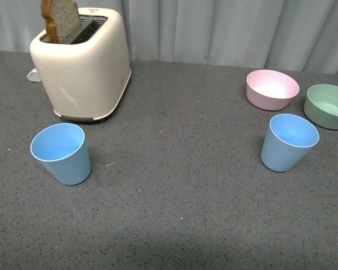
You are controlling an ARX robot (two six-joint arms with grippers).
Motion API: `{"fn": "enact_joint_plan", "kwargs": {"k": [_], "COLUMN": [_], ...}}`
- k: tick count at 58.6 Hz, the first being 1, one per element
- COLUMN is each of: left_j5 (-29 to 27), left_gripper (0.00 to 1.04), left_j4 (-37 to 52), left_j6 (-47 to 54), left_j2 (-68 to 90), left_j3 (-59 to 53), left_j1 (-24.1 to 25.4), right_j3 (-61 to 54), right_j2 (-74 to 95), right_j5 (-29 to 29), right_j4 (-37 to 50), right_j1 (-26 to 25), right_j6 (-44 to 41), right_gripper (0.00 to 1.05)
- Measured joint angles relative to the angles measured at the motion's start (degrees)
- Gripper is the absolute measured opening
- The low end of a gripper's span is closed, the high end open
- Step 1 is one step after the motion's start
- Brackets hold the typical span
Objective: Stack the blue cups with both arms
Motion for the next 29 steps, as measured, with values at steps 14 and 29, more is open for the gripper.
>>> {"fn": "enact_joint_plan", "kwargs": {"k": [14,29], "left_j5": [0.0,0.0], "left_gripper": [0.98,0.98], "left_j4": [0.0,0.0], "left_j6": [0.0,0.0], "left_j2": [0.0,0.0], "left_j3": [0.0,0.0], "left_j1": [0.0,0.0], "right_j3": [0.0,0.0], "right_j2": [0.0,0.0], "right_j5": [0.0,0.0], "right_j4": [0.0,0.0], "right_j1": [0.0,0.0], "right_j6": [0.0,0.0], "right_gripper": [0.95,0.95]}}
